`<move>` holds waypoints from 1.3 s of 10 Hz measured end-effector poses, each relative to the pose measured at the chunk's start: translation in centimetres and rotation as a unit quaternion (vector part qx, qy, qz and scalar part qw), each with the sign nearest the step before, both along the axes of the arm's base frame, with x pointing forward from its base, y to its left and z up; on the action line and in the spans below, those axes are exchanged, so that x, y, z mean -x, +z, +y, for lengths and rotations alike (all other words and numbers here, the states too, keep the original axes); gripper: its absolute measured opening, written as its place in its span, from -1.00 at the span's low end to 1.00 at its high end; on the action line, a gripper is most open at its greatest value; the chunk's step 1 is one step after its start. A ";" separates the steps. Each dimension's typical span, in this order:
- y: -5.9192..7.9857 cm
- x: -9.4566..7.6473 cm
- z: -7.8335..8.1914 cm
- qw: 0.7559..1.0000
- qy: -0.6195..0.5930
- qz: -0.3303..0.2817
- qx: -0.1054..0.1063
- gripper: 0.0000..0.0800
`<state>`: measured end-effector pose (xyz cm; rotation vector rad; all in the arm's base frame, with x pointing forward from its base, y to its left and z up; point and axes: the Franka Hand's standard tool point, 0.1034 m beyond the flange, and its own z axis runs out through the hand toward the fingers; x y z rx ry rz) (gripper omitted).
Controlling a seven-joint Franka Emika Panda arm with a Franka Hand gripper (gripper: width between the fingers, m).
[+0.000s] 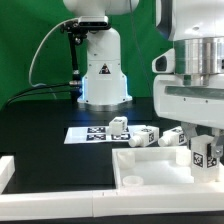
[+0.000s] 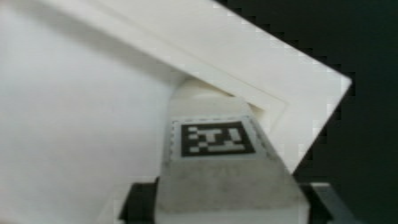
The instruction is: Assemble one leg
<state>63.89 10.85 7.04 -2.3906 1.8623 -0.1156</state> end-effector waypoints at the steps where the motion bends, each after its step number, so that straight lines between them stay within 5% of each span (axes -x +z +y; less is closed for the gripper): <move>1: 0.0 0.0 -0.2 0.998 -0.059 0.002 -0.021 -0.28; 6: 0.0 0.1 0.0 0.980 -0.192 0.008 -0.045 -0.28; 9: -0.1 -0.1 -0.2 0.937 -0.340 0.017 -0.077 -0.28; 12: -0.1 0.0 -0.4 0.934 -0.347 0.018 -0.076 -0.28; 13: -0.1 0.0 -0.4 0.935 -0.347 0.018 -0.076 0.22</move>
Offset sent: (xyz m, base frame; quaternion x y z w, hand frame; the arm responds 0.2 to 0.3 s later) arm 0.0000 0.0000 0.0000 0.0000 0.0000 0.1296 0.9916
